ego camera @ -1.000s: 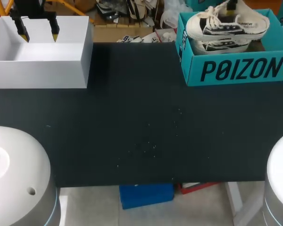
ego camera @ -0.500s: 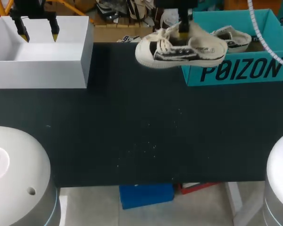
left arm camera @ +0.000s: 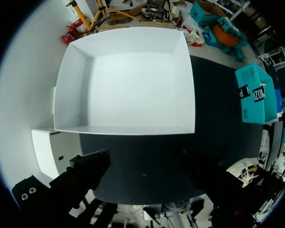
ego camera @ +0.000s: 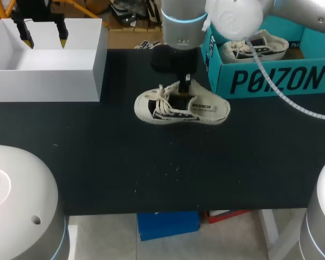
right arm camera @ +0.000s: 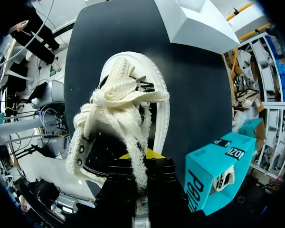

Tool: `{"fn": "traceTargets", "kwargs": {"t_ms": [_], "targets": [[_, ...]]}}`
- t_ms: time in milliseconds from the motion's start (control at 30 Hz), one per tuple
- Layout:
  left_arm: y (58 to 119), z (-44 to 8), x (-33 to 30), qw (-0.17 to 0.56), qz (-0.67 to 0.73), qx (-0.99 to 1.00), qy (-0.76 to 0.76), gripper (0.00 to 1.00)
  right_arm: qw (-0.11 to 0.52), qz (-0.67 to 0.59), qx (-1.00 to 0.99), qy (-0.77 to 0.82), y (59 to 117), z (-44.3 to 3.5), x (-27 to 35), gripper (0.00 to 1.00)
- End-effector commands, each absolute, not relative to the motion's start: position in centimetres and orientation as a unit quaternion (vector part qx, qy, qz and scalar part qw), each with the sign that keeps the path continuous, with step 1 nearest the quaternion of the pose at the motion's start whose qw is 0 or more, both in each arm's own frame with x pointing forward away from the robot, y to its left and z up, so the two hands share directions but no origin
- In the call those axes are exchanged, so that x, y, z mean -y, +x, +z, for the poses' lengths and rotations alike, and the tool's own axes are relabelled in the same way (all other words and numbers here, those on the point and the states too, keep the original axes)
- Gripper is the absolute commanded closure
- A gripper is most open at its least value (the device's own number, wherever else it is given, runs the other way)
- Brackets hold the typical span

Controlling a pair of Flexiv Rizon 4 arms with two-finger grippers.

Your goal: Take the shoe out of the shoebox, open the shoe tongue, remove and reinsert the insole, then place the shoe into the shoebox

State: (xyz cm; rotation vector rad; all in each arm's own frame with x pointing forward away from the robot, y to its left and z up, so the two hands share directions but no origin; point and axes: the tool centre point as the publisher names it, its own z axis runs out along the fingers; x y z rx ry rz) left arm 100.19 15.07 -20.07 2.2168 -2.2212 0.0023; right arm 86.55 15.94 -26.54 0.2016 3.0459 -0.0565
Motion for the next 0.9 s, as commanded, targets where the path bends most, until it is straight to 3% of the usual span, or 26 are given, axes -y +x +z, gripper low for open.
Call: {"fn": "traceTargets", "kwargs": {"t_ms": [33, 533, 567, 600, 900], "targets": [[100.1, -20.0, -15.0, 0.001, 0.0, 0.707, 0.707, 0.0, 0.027, -0.013, -0.998, 0.053, 87.0, -31.8, -17.2, 1.0], [100.1, -20.0, -15.0, 0.001, 0.0, 0.707, 0.707, 0.0, -0.022, 0.009, -1.0, 0.002, 85.6, -38.1, -21.3, 1.0], [100.1, -20.0, -15.0, 0.001, 0.0, 0.707, 0.707, 0.0, -0.022, 0.009, -1.0, 0.0, 85.5, -38.1, -21.3, 0.55], [100.1, -20.0, -15.0, 0.001, 0.0, 0.707, 0.707, 0.0, -0.02, 0.013, -1.0, 0.001, 85.5, -38.0, -21.2, 0.0], [100.1, -20.0, -15.0, 0.001, 0.0, 0.707, 0.707, 0.0, 0.052, 0.076, -0.995, 0.03, 84.9, -31.8, -17.7, 0.0]]}}
